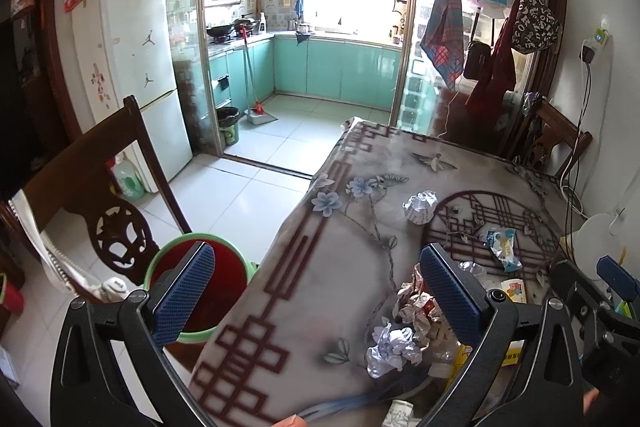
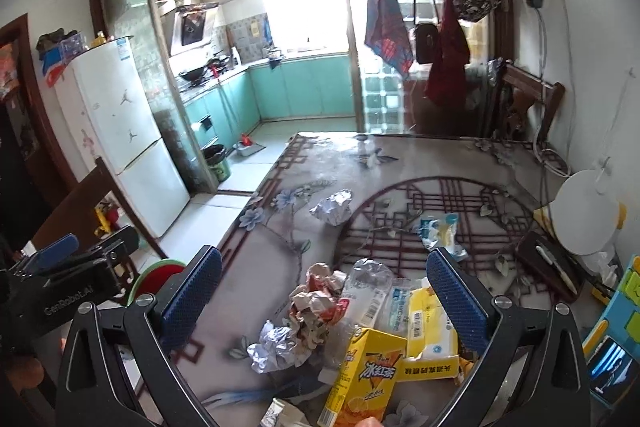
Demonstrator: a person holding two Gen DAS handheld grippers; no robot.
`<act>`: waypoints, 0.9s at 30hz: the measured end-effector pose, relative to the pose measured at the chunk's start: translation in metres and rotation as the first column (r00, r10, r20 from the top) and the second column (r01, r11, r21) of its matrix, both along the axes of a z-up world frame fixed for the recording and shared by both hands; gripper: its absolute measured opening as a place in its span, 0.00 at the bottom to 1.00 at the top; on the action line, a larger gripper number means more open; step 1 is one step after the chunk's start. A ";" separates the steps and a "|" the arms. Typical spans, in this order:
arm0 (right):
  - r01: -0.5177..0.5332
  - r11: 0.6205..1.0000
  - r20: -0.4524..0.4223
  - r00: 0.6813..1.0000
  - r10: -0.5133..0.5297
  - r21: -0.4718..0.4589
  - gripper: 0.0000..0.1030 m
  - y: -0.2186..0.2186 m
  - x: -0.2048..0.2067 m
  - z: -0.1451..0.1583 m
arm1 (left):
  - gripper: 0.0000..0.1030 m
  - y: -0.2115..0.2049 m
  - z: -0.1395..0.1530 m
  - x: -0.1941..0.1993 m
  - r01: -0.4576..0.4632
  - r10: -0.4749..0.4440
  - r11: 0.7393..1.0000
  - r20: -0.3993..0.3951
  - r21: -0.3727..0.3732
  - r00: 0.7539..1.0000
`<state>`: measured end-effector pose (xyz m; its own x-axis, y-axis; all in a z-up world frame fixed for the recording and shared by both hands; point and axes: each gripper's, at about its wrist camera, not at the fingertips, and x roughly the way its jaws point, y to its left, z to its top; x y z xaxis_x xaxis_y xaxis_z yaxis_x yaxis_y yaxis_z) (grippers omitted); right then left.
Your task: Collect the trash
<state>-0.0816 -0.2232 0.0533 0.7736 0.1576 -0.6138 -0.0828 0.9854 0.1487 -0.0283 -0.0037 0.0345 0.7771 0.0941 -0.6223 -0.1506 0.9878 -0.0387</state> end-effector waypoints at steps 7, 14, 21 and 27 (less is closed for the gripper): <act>0.012 1.000 0.004 1.000 -0.012 -0.025 1.00 0.005 -0.001 0.003 | 1.00 -0.001 -0.001 0.003 0.010 -0.010 1.000 -0.015 -0.024 1.000; 0.025 0.999 0.017 1.000 -0.024 -0.049 1.00 0.005 0.000 0.005 | 1.00 -0.008 -0.004 0.003 0.024 -0.024 1.000 -0.026 0.002 0.999; 0.042 0.997 0.049 0.998 -0.039 -0.069 1.00 0.001 -0.004 0.011 | 1.00 -0.011 -0.001 0.003 0.036 -0.036 0.999 -0.022 0.007 0.999; 0.033 0.998 0.029 0.999 -0.031 -0.059 1.00 0.000 0.000 0.010 | 1.00 -0.009 0.000 0.003 0.029 -0.029 1.000 -0.020 0.001 0.999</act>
<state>-0.0819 -0.2234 0.0631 0.7948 0.0962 -0.5992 -0.0543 0.9947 0.0877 -0.0255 -0.0129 0.0342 0.7668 0.0726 -0.6378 -0.1230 0.9918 -0.0350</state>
